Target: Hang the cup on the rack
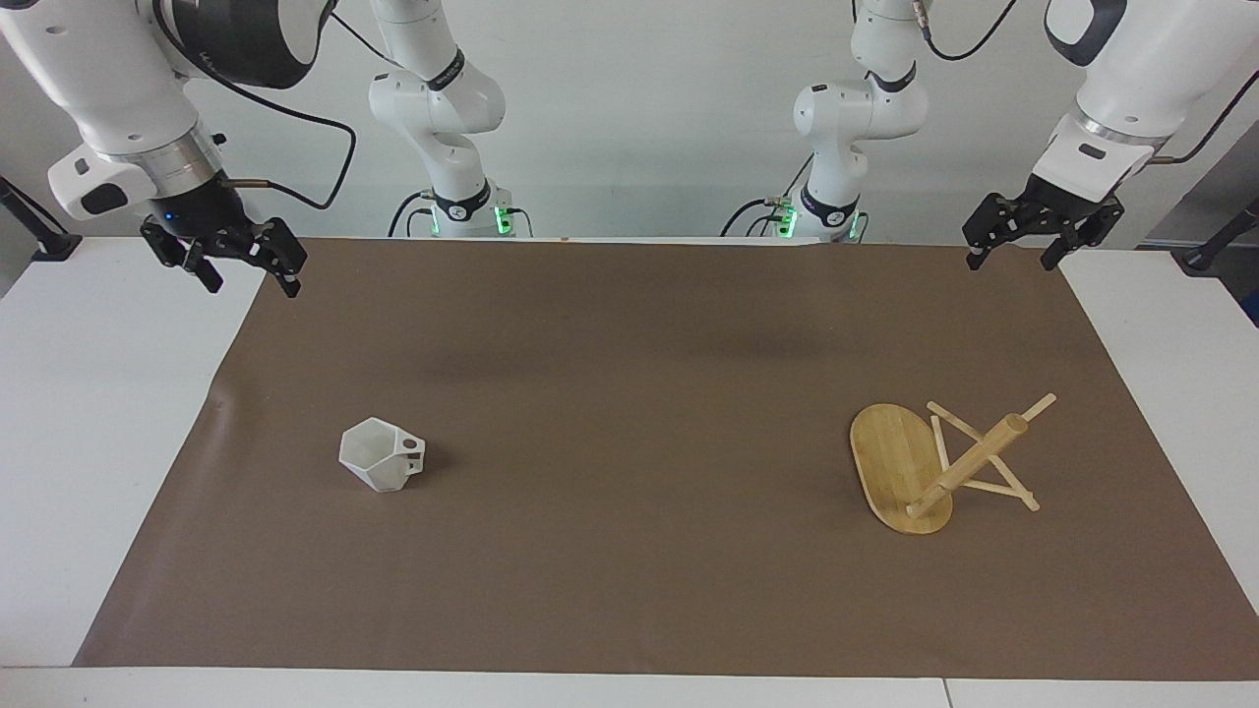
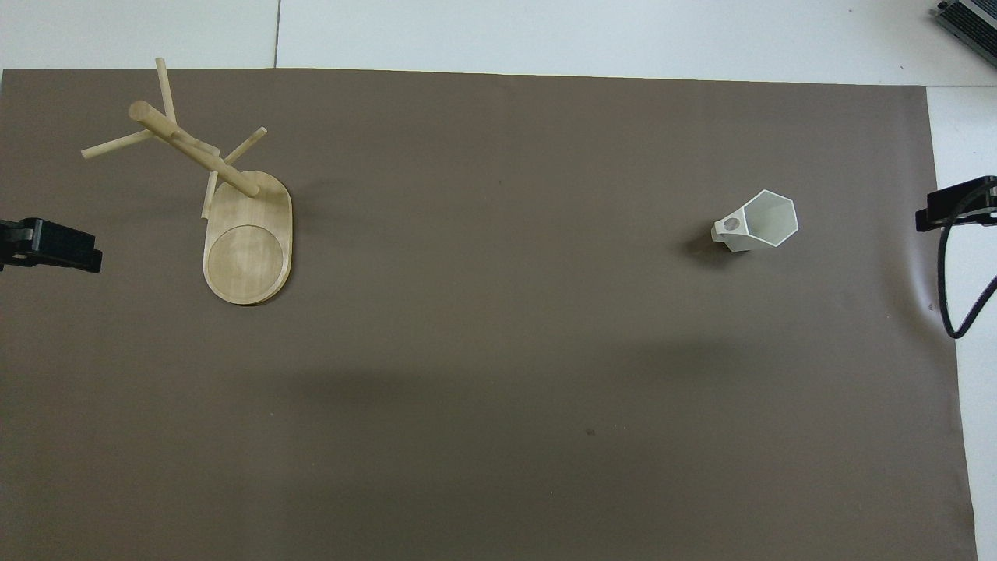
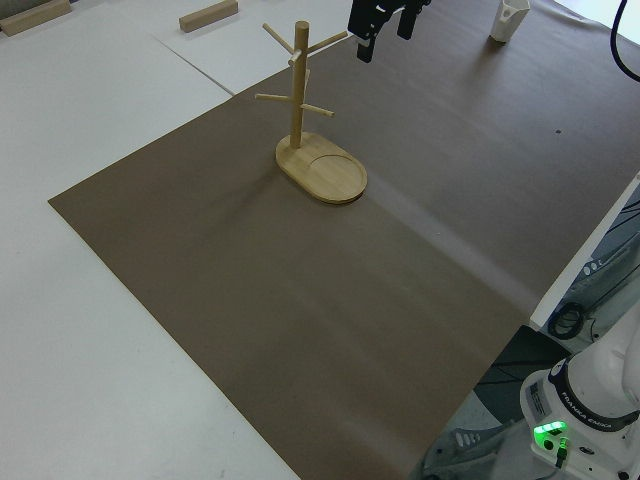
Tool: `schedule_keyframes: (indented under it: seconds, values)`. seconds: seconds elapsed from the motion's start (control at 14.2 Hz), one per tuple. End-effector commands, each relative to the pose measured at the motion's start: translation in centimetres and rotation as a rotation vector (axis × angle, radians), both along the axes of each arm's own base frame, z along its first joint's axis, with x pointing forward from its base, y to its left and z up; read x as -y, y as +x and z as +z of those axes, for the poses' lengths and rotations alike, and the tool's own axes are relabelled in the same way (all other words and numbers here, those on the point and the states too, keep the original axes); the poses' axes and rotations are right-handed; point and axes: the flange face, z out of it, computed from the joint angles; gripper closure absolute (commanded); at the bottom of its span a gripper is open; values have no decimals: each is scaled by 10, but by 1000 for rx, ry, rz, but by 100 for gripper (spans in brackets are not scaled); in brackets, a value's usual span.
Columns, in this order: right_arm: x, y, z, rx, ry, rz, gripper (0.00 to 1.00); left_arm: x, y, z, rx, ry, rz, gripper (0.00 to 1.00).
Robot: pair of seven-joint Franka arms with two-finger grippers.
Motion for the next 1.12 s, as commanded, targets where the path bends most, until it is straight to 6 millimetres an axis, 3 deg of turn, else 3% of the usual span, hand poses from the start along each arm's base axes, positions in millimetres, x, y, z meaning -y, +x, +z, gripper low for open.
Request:
schedule_keyframes:
  seconds: [0.0,0.56,1.05]
  values:
    - [-3,-8,1,1,-3,-8,0,-2,-4,0,-2,-6,11,0]
    - [11,-8,1,11,-6,-24,0,-2,-4,0,-2,-6,11,0]
    - [8,0,-34,112,-14,-20,0,-2,-4,0,-2,-6,11,0]
